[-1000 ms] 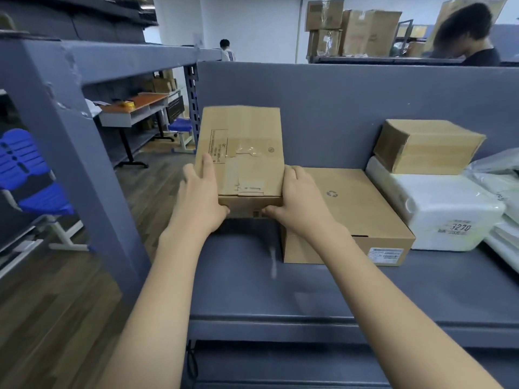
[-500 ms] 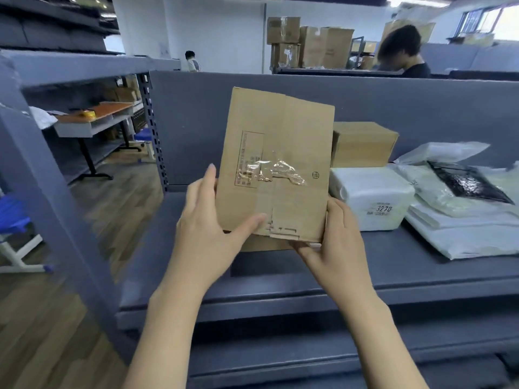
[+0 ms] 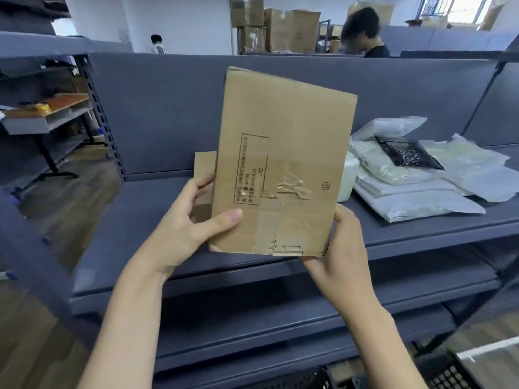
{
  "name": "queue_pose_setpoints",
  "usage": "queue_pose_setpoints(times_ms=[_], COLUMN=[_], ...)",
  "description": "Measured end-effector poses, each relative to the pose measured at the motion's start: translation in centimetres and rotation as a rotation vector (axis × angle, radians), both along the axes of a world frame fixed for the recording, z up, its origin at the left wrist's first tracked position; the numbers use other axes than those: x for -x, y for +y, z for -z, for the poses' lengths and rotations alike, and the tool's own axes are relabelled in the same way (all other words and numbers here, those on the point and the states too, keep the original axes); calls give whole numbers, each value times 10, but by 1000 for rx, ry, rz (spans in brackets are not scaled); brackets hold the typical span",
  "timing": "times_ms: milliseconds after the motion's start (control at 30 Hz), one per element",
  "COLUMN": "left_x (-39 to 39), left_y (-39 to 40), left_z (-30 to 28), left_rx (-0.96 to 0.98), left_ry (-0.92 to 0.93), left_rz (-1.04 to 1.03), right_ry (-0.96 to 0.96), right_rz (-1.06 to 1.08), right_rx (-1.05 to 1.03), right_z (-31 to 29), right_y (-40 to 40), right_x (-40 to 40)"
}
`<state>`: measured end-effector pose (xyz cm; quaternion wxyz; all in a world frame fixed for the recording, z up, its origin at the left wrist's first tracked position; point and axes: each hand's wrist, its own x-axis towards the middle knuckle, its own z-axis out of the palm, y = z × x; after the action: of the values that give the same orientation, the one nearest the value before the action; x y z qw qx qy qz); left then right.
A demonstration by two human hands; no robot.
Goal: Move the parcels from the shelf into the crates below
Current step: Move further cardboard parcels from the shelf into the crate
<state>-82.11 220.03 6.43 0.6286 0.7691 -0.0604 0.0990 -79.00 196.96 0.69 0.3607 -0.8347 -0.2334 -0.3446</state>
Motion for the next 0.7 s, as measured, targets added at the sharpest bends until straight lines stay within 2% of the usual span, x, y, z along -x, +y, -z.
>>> queue_pose_setpoints(times_ms=[167,300,400,467,567,700], left_x=[8,12,16,21,24,29], left_y=[-6,-13,-15,-18,-25,-36], left_z=[7,14,13,10,5,0], left_rx=[103,27,-241,-539,-941,-1128], left_ry=[3,-72,-165,-217,-394,-509], left_rz=[28,-128,-265,-341,-393,-350], right_ry=[4,62,99,43,-26,-82], right_rz=[-67,9,64,108,172,169], right_rx=[147,351,340,295,261,388], right_z=[-10,-13,-19,-29,-47,-58], right_y=[-15,-29,-38,-45,-54,-53], right_x=[3,1,1,0,0,1])
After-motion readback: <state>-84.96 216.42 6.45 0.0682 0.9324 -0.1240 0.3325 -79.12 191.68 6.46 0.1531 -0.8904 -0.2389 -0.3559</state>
